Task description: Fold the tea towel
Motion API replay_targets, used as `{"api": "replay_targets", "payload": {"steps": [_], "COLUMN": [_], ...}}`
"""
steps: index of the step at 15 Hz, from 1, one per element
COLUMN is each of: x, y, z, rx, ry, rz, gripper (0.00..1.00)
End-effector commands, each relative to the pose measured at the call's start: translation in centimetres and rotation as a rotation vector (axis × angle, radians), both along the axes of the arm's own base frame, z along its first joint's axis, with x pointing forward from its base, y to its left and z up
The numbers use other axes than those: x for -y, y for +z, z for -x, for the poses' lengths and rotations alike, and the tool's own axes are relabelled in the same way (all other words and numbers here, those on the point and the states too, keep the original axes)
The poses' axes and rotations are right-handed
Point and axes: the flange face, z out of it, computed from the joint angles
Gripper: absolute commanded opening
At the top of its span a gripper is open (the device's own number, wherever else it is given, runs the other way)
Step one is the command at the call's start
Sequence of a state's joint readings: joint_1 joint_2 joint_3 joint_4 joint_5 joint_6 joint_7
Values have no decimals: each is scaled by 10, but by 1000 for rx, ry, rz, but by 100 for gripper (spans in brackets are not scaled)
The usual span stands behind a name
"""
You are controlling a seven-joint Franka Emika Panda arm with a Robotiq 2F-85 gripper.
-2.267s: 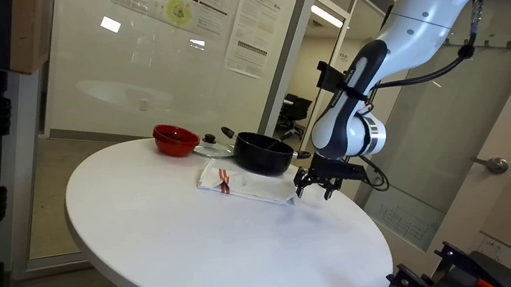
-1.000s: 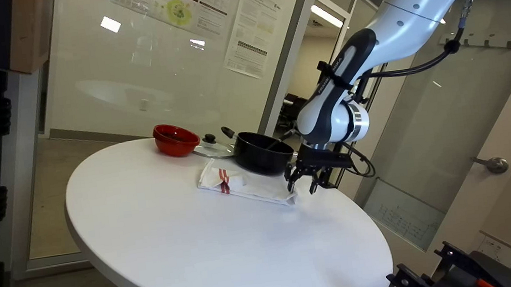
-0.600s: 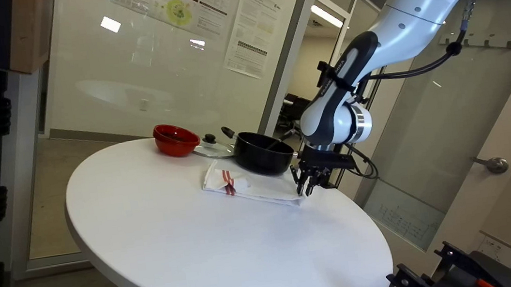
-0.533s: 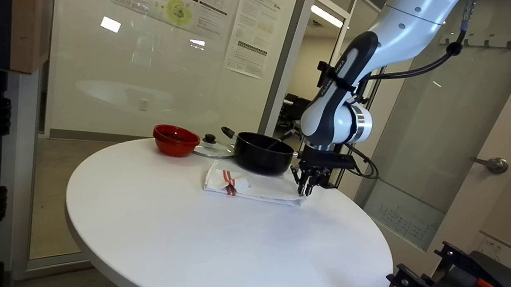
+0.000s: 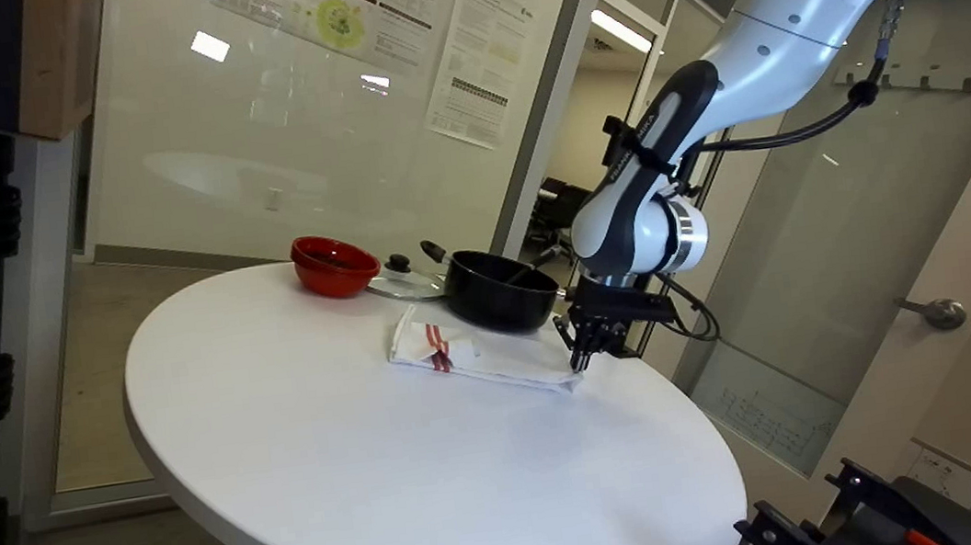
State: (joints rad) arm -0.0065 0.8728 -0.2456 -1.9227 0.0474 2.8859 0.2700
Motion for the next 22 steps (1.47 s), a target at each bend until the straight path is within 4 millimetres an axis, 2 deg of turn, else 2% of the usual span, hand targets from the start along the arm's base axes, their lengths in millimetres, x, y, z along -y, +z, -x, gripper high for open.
{"api": "replay_targets", "payload": {"steps": [1,5,10,12,13,15,17,19,22], "x": [-5,-38,-104,-133,-148,-172,-188,-193,-183], "y": [6,54,134,154,159,153,134,105,56], "z": [-2,-20,-51,-59,-58,-55,-47,-35,-19], "rx": [27,105,242,268,274,256,216,156,67], "ry": [0,65,177,231,267,327,377,403,407], "rz": [-23,-38,-43,-36,-27,-13,7,32,70], "gripper": [0,0,0,0,0,0,0,0,0]}}
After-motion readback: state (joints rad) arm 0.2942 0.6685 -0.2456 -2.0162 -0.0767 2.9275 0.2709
